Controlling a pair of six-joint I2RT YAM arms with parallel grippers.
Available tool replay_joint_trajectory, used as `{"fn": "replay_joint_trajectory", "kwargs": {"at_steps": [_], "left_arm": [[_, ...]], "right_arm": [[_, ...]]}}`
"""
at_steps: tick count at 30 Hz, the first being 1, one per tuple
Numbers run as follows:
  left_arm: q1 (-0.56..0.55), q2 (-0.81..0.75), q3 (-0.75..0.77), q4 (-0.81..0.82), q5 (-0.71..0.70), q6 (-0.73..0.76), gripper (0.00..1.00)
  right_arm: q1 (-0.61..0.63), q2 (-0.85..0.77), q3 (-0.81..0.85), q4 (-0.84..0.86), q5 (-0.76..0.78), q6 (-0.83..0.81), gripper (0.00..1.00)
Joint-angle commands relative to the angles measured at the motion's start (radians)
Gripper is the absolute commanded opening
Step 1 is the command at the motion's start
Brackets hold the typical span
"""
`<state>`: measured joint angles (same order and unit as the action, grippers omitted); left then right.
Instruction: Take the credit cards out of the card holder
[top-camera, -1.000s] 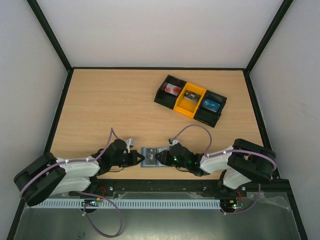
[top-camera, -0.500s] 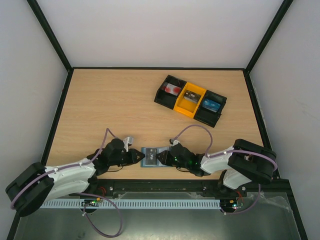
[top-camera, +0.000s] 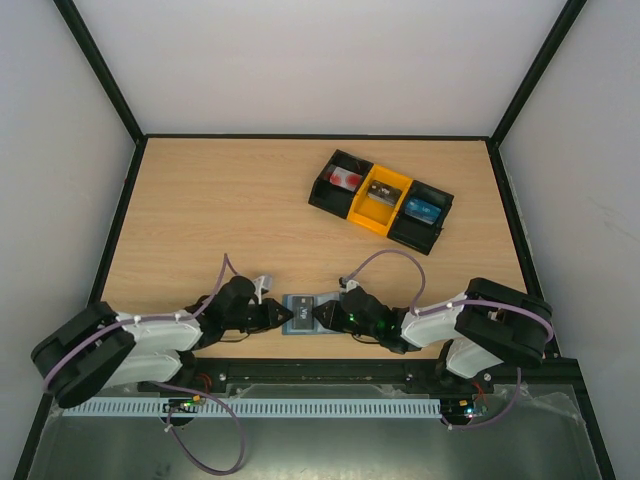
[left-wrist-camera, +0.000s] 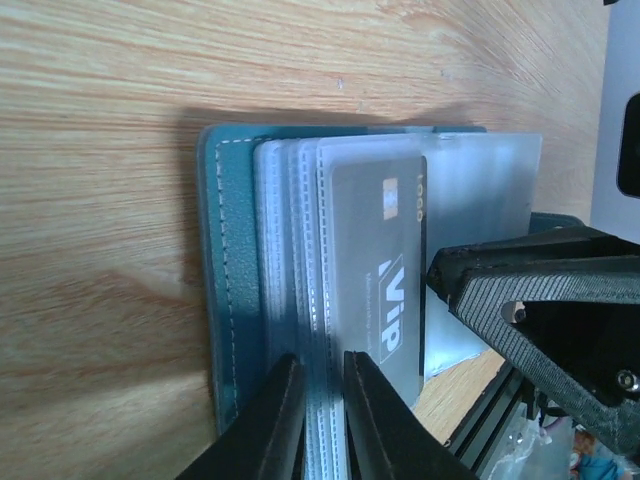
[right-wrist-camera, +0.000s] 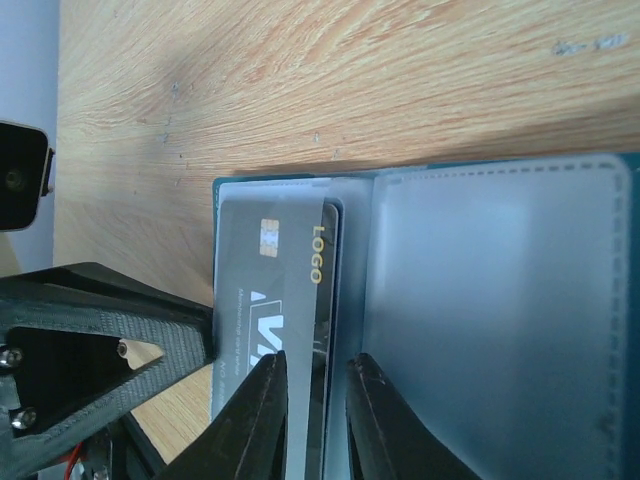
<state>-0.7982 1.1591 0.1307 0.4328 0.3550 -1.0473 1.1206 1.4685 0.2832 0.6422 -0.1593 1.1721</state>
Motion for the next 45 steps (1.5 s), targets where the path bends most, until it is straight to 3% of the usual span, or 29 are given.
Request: {"fn": "replay_joint_trajectory", "kwargs": {"at_steps": [1, 6, 17, 22, 24, 32, 45], "left_arm": [[-0.007, 0.071, 0.007, 0.082, 0.031, 0.012, 0.11], [-0.014, 0.103, 0.012, 0.057, -0.002, 0.024, 0.03], [-0.039, 0.165, 0.019, 0.051, -0.035, 0.030, 0.03], [-0.046, 0.169, 0.024, 0.048, -0.044, 0.026, 0.03], [-0.047, 0.169, 0.024, 0.046, -0.047, 0.025, 0.03], [-0.048, 0.150, 0.024, 0.019, -0.060, 0.024, 0.09], [-0.050, 0.122, 0.009, -0.003, -0.074, 0.018, 0.12]], "right_arm": [[0.007, 0.020, -0.010, 0.034, 0.014, 0.008, 0.17], [0.008, 0.032, -0.015, 0.045, 0.019, 0.011, 0.15], [0.008, 0.064, -0.033, 0.128, -0.013, 0.029, 0.14], [0.008, 0.078, -0.057, 0.202, -0.024, 0.046, 0.02], [0.008, 0.075, -0.074, 0.227, -0.020, 0.054, 0.02], [0.008, 0.029, -0.101, 0.221, 0.008, 0.046, 0.02], [0.008, -0.041, -0.128, 0.164, 0.057, 0.039, 0.02]]}}
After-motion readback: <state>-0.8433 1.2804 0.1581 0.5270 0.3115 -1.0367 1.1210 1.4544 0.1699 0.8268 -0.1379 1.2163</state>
